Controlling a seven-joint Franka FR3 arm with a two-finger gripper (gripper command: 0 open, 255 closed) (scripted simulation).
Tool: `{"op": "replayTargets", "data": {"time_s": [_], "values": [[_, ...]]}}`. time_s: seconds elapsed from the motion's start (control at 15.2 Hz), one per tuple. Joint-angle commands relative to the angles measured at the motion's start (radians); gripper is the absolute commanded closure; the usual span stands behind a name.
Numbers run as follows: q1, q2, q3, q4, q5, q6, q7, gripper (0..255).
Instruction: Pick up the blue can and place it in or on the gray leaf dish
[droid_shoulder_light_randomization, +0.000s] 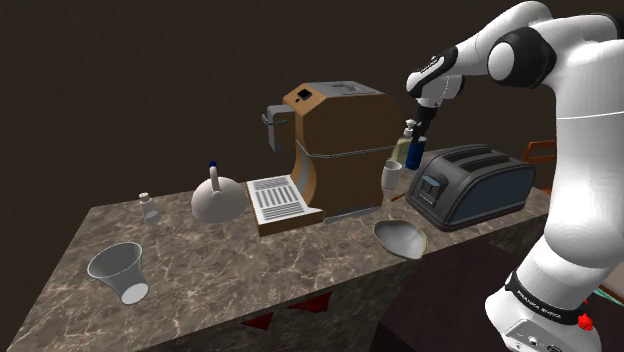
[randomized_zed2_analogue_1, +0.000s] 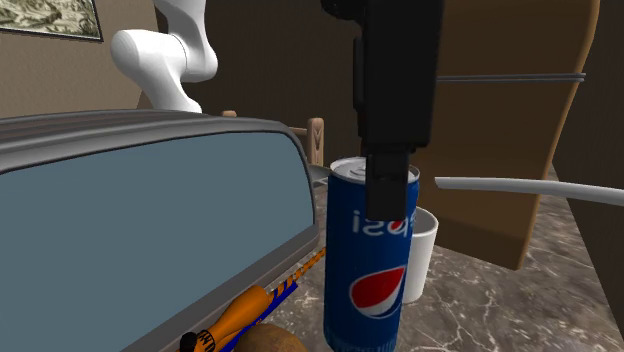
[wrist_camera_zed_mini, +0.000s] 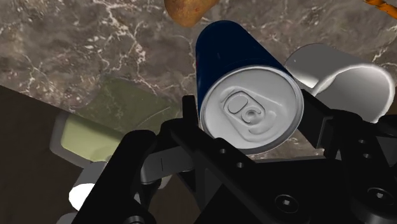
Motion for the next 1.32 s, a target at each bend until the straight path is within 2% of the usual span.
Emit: {"op": "replayTargets", "data": {"time_s": [0.0, 0.66, 0.99, 1.25], "values": [[0.003, -0.013, -0.005, 0.009, -0.009, -0.021, 0.005, 255], [0.012, -0.062, -0.023, 0.076, -0.044, -0.130, 0.027, 255], [0.124, -0.266, -0.038, -0.159, -0.162, -0.067, 0.143, 255], [0.185, -0.425, -0.023, -0.317, -0.269, -0.044, 0.263, 255]]}}
